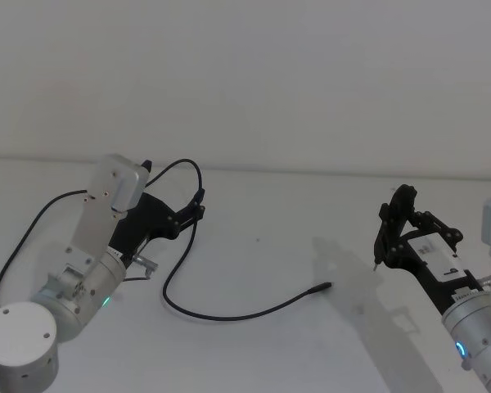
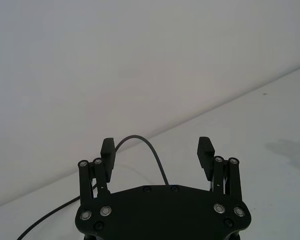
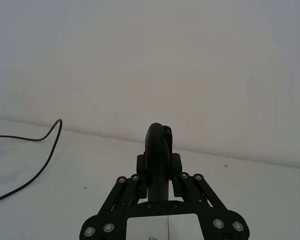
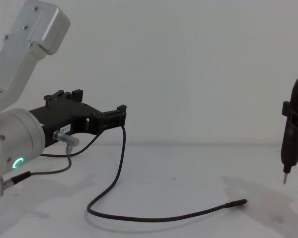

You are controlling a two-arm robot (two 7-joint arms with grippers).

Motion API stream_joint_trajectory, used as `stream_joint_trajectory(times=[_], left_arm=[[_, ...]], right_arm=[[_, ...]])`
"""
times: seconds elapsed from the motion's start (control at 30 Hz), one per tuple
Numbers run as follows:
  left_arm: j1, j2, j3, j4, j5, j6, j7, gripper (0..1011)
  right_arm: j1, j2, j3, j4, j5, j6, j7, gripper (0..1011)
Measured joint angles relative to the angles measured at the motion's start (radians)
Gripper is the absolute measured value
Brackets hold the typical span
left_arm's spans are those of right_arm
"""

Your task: Pick up the data cable with the one hand.

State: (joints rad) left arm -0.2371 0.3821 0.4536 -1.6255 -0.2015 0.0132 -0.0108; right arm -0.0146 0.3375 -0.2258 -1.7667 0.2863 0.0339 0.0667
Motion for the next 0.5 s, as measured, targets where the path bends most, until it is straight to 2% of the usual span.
stream_joint_trajectory(times=[0.5], left_arm=[[0.000, 0.000, 0.001, -0.001, 0.000, 0.000, 0.000, 1001]], right_arm=[[0.000, 0.000, 0.000, 0.000, 0.001, 0.000, 0.000, 268]])
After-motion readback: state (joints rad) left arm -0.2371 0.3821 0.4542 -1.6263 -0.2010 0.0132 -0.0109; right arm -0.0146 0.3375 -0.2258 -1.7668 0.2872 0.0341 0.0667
